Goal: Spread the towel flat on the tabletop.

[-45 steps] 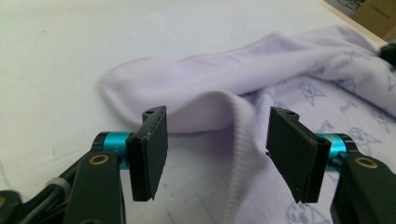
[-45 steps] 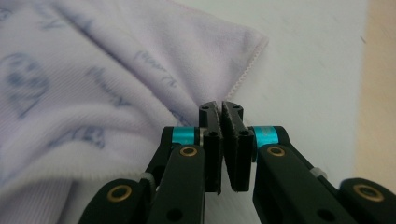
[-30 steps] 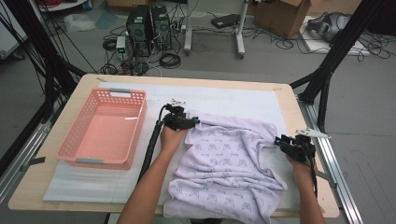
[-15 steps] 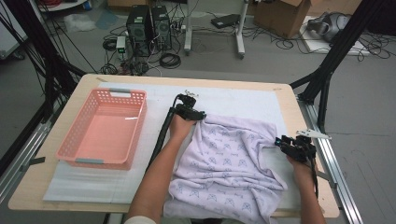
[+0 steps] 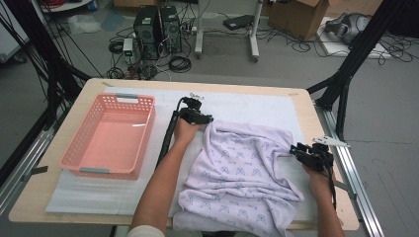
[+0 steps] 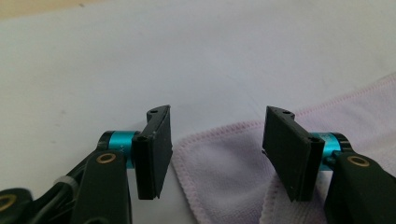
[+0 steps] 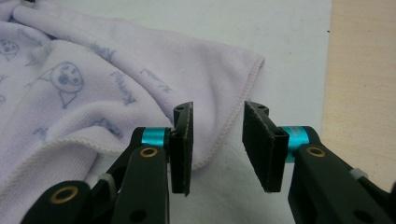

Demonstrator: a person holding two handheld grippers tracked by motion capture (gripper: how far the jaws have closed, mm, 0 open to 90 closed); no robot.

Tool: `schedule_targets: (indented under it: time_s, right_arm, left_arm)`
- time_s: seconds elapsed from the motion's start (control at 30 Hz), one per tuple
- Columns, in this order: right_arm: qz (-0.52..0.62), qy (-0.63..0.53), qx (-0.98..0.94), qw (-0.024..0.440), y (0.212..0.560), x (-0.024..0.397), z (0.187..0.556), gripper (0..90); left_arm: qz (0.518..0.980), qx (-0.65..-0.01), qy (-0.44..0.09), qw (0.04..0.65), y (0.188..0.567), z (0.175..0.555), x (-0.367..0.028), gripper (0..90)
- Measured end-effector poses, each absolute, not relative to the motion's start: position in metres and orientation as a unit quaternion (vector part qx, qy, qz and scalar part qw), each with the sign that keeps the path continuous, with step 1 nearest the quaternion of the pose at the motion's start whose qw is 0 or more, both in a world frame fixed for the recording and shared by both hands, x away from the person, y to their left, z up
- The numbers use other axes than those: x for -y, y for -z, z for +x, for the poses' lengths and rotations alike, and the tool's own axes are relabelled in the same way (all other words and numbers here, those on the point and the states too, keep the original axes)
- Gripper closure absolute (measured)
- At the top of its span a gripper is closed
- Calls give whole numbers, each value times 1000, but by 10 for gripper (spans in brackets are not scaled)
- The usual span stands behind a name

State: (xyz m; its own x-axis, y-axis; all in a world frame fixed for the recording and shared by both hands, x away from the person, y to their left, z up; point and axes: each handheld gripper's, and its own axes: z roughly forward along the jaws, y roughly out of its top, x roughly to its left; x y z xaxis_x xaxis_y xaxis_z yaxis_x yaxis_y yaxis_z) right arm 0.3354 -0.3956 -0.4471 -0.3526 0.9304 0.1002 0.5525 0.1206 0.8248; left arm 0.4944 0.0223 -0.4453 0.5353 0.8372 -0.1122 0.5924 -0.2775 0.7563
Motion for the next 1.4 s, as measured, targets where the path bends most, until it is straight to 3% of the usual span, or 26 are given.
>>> schedule_targets:
  time_s: [0.07, 0.1, 0.13, 0.17, 0.27, 0.33, 0.4, 0.5, 0.53, 0.6, 0.7, 0.9, 1.0, 1.07, 1.13, 1.27, 1.4]
  right_arm:
    - [520, -411, -712, 230, 447, 396, 335, 628]
    - [520, -412, -712, 231, 447, 396, 335, 628]
    - [521, -412, -711, 231, 447, 396, 336, 628]
    - [521, -412, -712, 230, 447, 396, 336, 628]
    - [521, -411, -713, 228, 448, 395, 336, 627]
    - [520, -410, -714, 229, 447, 394, 336, 627]
    - [518, -414, -711, 232, 447, 394, 336, 627]
    - [522, -424, -706, 223, 449, 392, 342, 628]
    - [523, -424, -706, 219, 448, 391, 347, 628]
    - [522, -429, -706, 210, 447, 386, 357, 627]
    - [512, -412, -725, 207, 440, 373, 382, 621]
    - [516, -388, -743, 175, 445, 348, 428, 549]
    - [503, -367, -761, 183, 448, 336, 444, 574]
    - [485, -346, -779, 194, 445, 331, 452, 644]
    - [477, -341, -790, 181, 441, 328, 460, 831]
    - [459, -297, -806, 226, 434, 320, 476, 865]
    - [461, -283, -774, 328, 414, 332, 485, 866]
  left_arm:
    - [792, -447, -174, 377, 445, 493, -20, 487]
    - [797, -441, -175, 375, 443, 493, -22, 569]
    - [798, -438, -160, 382, 443, 494, -25, 757]
    - [799, -436, -157, 384, 443, 495, -27, 847]
    - [791, -441, -211, 368, 439, 497, -32, 865]
    - [752, -474, -248, 385, 432, 499, -43, 867]
    - [709, -506, -268, 412, 424, 502, -58, 866]
    - [705, -510, -255, 421, 423, 502, -68, 844]
    - [706, -512, -249, 421, 424, 502, -69, 795]
    - [703, -525, -220, 425, 425, 502, -73, 616]
    - [701, -529, -188, 440, 425, 498, -75, 473]
    - [707, -510, -176, 458, 422, 485, -74, 448]
    - [716, -504, -158, 456, 421, 481, -74, 437]
    - [722, -499, -155, 454, 420, 479, -72, 432]
    - [724, -495, -155, 454, 419, 477, -69, 432]
    - [734, -484, -152, 451, 418, 475, -61, 432]
    - [738, -480, -143, 452, 419, 474, -57, 431]
